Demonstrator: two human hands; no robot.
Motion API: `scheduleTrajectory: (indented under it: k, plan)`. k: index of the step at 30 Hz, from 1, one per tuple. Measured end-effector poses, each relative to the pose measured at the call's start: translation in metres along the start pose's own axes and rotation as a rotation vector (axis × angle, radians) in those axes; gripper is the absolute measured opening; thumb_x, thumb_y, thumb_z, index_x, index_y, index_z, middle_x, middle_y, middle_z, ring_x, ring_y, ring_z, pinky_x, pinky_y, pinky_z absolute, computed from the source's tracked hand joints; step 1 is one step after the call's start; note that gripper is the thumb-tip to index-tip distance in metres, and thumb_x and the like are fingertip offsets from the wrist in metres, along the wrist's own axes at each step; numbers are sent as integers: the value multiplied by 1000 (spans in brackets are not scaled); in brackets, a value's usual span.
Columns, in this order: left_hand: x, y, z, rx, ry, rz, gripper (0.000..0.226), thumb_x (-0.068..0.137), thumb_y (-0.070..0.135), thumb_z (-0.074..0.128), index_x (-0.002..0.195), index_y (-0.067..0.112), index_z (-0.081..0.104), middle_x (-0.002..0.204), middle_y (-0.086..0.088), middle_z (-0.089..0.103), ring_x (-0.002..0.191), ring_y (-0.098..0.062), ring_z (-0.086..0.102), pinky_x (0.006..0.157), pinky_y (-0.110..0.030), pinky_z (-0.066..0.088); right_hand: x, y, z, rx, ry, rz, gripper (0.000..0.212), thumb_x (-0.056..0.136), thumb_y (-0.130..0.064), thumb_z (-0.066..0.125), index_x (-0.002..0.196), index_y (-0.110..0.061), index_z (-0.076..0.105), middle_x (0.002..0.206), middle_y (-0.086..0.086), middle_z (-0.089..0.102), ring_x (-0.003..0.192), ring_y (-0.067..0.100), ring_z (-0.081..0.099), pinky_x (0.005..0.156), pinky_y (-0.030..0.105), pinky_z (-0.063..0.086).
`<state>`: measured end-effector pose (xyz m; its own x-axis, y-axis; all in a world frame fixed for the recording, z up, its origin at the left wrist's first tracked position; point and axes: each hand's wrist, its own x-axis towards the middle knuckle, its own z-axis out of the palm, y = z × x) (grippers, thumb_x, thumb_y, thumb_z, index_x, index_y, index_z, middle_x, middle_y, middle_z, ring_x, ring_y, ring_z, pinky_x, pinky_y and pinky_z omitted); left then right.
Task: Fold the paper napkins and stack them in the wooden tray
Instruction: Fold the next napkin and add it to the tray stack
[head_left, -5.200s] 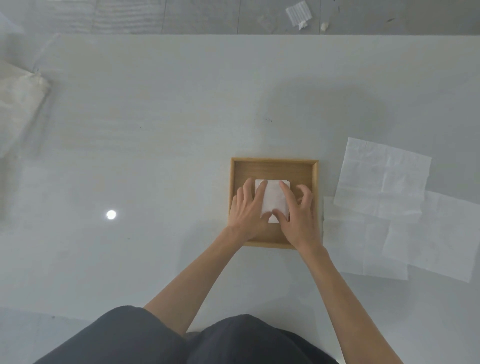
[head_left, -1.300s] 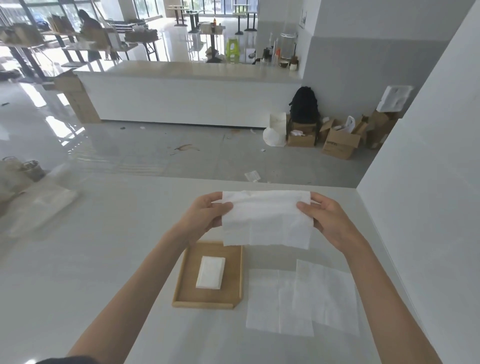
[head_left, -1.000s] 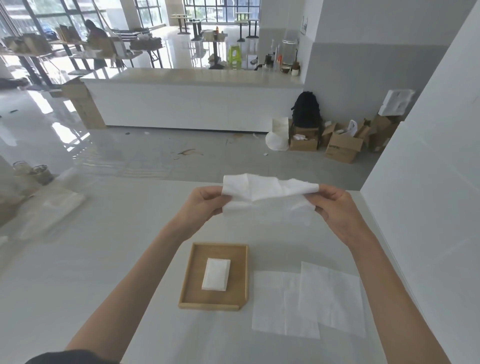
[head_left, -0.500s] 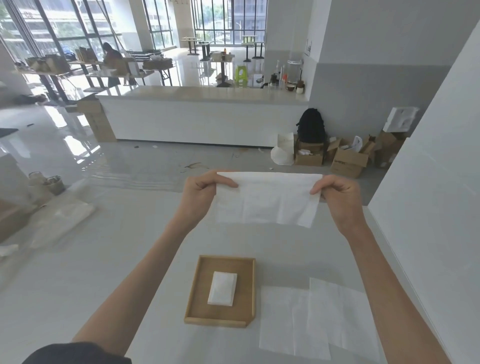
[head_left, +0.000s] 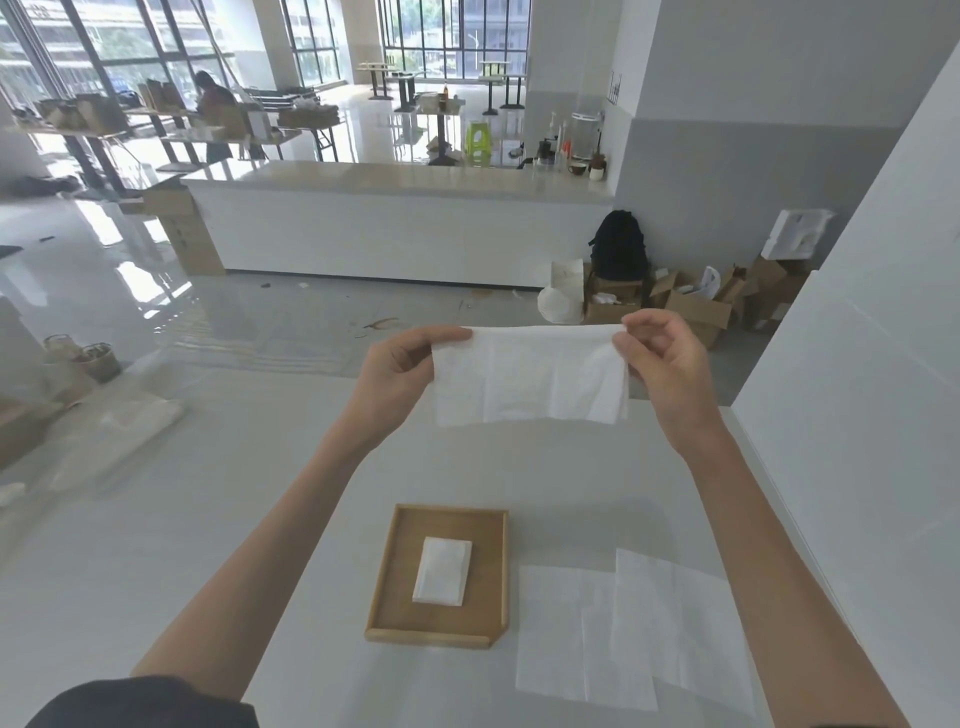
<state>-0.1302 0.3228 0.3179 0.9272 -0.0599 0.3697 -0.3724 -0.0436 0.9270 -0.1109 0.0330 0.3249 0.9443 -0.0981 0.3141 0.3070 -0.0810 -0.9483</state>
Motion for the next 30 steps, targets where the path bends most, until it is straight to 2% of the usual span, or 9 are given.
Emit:
scheduleTrajectory:
  k: [7,12,14,16,18,21,23,26,30]
  plan:
    - [5,-5,-2,72,48,37,44,93,-17,47,113,13,72,121,3,71,116,-13,66,96,-29,53,1,7,5,35,-121,129,40,97,-8,64,135,-12,52,95,-1,75,85,8,73,73,22,58]
    - [-1,-2,-5,83,6,41,40,93,-16,52,114,12,71,125,-5,67,115,-6,65,95,-21,50,3,13,6,13,-106,109,40,97,-7,65,135,-13,55,97,6,75,86,13,73,74,24,58]
    - [-5,-3,-12,103,-47,28,40,93,-15,53,103,16,76,124,-6,69,117,-12,65,98,-26,51,8,8,5,-94,-127,68,36,97,-11,65,132,-17,57,103,12,75,93,24,73,81,34,61]
    - [-11,-10,-24,163,-33,-20,58,85,-23,45,72,24,76,115,-2,72,114,-16,65,103,-35,50,11,0,7,-187,-179,34,36,96,-13,67,129,-22,59,106,16,74,96,29,70,85,39,58]
    - [-18,-15,-33,248,93,-36,58,75,-24,38,54,24,65,105,2,71,107,-18,66,104,-44,48,12,-9,11,-231,-274,-9,37,94,-12,69,127,-26,59,101,11,73,88,18,68,77,25,54]
    - [-20,-8,-19,356,-25,-46,22,90,10,57,101,25,68,123,8,66,118,-9,60,107,-36,44,12,-28,27,-370,-538,-42,43,94,-13,70,129,-34,57,95,0,71,79,8,62,72,11,44]
    - [-12,0,2,287,-296,-150,44,89,38,69,131,28,56,135,8,62,130,-8,55,111,-35,42,14,-40,42,-510,-698,-76,47,94,-16,70,133,-37,56,96,-7,72,88,9,66,81,13,48]
    - [-9,7,33,210,-478,-232,29,95,25,68,121,14,65,117,-9,72,110,-16,68,99,-44,54,18,-55,54,-665,-819,-136,49,95,-15,67,137,-37,55,100,-9,70,97,8,66,86,10,47]
    - [-15,-1,47,55,-349,-284,15,99,20,62,100,9,72,93,-1,76,86,-15,72,77,-32,57,22,-67,44,-704,-679,-197,40,97,-29,66,136,-37,58,105,-11,69,98,6,63,84,12,46]
